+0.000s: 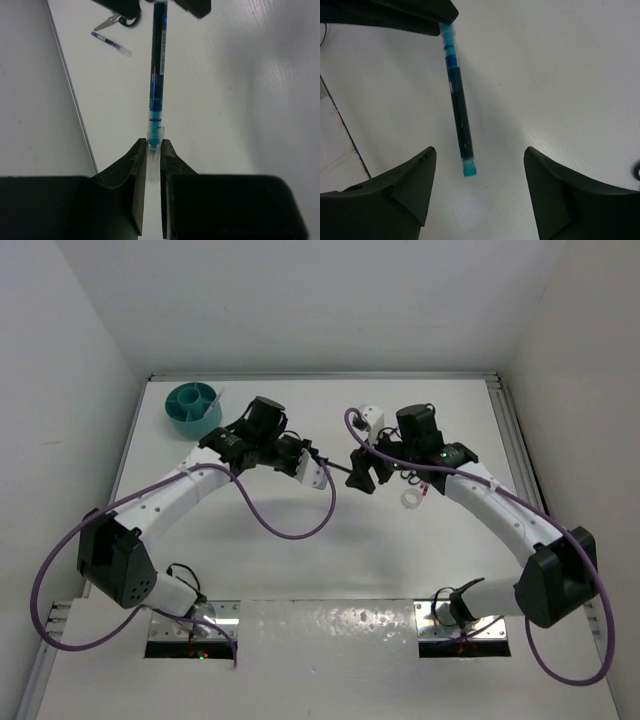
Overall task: Sort the stationery into containers
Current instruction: Pick up the pen from the center of the board.
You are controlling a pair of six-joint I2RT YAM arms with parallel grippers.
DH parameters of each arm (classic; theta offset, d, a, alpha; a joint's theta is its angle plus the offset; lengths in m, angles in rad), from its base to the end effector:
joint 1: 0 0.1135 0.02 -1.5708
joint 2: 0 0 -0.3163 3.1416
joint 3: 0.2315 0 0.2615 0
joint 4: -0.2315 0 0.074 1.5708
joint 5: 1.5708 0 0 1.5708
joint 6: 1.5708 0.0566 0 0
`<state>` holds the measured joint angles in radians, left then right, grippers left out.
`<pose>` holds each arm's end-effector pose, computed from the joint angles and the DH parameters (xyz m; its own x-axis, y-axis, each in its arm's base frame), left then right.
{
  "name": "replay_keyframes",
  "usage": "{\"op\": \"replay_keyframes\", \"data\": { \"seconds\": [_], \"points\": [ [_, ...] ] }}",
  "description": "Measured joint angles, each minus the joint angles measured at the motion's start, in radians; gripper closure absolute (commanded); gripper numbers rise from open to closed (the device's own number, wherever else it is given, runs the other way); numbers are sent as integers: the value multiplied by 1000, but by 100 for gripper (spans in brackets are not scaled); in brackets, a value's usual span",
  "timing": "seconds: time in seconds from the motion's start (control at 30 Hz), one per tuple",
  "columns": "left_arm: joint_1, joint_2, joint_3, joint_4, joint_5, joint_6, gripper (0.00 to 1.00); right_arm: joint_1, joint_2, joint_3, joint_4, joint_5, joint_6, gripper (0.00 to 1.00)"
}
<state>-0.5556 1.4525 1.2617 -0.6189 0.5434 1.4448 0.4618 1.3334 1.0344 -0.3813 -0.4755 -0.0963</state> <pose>0.2636 -0.1981 0.3496 0.6712 0.5828 -0.4581 0.7051 -0.3112 0.6372 0.2599 0.1583 0.3251 -0.4918 -0.3402 -0.8015 -0.7656 0.6075 0.2119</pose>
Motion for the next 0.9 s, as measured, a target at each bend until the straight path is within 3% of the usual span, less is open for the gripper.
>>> {"op": "replay_keyframes", "data": {
  "seconds": [0.13, 0.23, 0.27, 0.33, 0.37, 0.57, 0.6, 0.63, 0.67, 0.73, 0.77, 0.9],
  "points": [
    [-2, -11, -7, 23, 3, 2, 100, 8, 57, 13, 50, -22, 31, 43],
    [-2, -11, -9, 33, 4, 3, 100, 19, 90, 21, 70, -34, 55, 59],
    [-2, -11, -11, 37, 5, 5, 100, 22, 97, 21, 76, -35, 59, 72],
    [-2, -11, -16, 41, 5, 9, 100, 28, 109, 23, 89, -42, 71, 85],
    [-2, -11, -19, 43, 5, 10, 100, 32, 114, 24, 94, -46, 81, 97],
    [1, -13, -28, 54, -10, 25, 100, 47, 118, 24, 108, -69, 109, 100],
    [1, -13, -29, 58, -10, 24, 88, 47, 118, 23, 112, -70, 110, 100],
    [2, -16, -35, 68, -11, 19, 69, 47, 117, 21, 117, -69, 113, 100],
    [3, -20, -43, 79, -8, 10, 35, 47, 114, 14, 126, -68, 117, 100],
    [11, -33, -67, 119, 13, -60, 11, 47, 103, -12, 174, -55, 129, 100],
    [15, -40, -77, 142, 28, -103, 4, 47, 93, -31, 200, -47, 138, 100],
    [88, -80, -119, 342, 90, -483, 3, 46, 13, -158, 337, 5, 197, 100]
  ]
}}
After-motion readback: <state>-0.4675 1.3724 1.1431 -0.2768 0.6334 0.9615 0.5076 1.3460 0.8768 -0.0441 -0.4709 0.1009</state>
